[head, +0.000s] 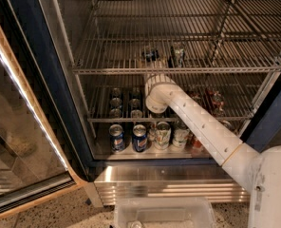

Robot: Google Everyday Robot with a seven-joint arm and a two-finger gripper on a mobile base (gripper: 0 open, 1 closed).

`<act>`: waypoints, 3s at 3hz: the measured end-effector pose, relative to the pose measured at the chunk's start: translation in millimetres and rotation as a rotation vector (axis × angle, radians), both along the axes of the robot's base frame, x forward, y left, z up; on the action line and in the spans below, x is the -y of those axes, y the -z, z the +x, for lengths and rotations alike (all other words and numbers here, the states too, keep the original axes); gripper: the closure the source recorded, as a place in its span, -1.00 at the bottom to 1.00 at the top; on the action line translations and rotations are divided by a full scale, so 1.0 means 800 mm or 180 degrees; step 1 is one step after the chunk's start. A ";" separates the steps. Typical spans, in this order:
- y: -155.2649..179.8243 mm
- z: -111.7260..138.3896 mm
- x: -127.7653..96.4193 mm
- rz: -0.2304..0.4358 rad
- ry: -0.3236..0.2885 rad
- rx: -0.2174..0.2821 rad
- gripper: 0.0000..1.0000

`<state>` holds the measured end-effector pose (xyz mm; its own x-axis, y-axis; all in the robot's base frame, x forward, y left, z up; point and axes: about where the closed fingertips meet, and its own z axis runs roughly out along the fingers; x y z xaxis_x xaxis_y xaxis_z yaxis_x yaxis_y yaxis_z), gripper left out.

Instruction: Pick pepsi can from middle shelf of fridge

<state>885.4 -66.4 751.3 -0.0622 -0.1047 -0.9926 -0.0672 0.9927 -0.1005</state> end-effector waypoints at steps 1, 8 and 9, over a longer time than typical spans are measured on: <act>0.003 0.015 -0.002 -0.0079 0.0071 -0.0023 -0.04; -0.008 0.004 -0.011 0.0076 -0.0024 0.0028 1.00; -0.014 -0.003 -0.014 0.0137 -0.0046 0.0063 1.00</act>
Offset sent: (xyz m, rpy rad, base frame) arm 0.0035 -0.0055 -0.0020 -0.0198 0.0063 -0.0396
